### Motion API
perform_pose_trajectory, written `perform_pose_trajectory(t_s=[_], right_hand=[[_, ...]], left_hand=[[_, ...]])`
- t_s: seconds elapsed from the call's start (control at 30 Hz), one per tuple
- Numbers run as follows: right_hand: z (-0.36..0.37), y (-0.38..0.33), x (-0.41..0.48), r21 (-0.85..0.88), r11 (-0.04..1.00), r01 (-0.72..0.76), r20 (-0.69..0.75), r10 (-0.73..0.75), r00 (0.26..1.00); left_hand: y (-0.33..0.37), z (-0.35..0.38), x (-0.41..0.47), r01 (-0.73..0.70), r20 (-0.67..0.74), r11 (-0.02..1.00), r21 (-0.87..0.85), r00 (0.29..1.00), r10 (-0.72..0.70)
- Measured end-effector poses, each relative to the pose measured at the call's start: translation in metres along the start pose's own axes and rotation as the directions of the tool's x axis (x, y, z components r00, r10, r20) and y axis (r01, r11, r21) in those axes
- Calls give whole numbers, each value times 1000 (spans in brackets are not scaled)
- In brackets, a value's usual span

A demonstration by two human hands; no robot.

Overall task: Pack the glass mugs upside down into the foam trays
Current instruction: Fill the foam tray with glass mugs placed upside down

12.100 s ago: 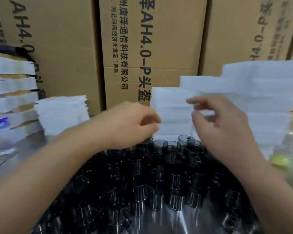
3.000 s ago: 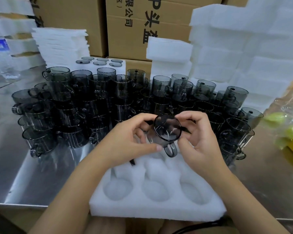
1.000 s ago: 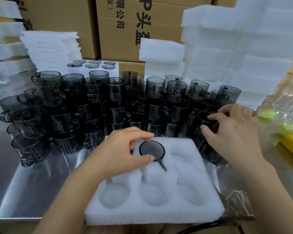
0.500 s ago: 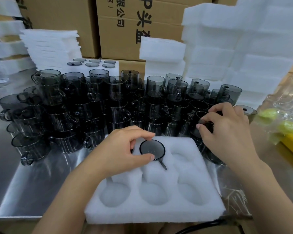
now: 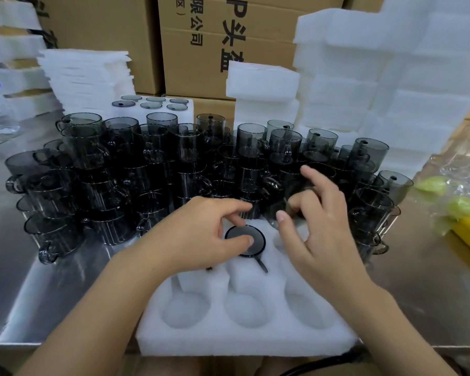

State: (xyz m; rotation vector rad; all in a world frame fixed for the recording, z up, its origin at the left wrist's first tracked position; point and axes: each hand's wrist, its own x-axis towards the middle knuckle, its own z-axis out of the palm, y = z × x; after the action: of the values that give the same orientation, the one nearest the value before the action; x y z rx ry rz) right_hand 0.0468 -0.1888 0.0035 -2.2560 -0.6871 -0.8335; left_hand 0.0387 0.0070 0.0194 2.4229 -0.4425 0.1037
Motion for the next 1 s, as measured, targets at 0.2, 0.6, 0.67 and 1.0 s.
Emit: perform_pose_trajectory(t_s=[0.2, 0.6, 0.67, 1.0], right_hand=[[2, 7, -3, 130, 989, 64, -120, -48, 992], [3, 5, -2, 168, 973, 156, -173, -127, 977], [3, 6, -3, 169, 968, 184, -185, -152, 971], [1, 2, -5, 58, 972, 226, -45, -224, 974]], left_hand=[[11, -3, 20, -68, 51, 977, 201, 997, 59], [5, 23, 22, -225, -94, 972, -62, 971, 219], [6, 23, 21, -246, -118, 968, -37, 964, 240], [4, 23, 20, -223, -133, 962, -160, 970, 203]])
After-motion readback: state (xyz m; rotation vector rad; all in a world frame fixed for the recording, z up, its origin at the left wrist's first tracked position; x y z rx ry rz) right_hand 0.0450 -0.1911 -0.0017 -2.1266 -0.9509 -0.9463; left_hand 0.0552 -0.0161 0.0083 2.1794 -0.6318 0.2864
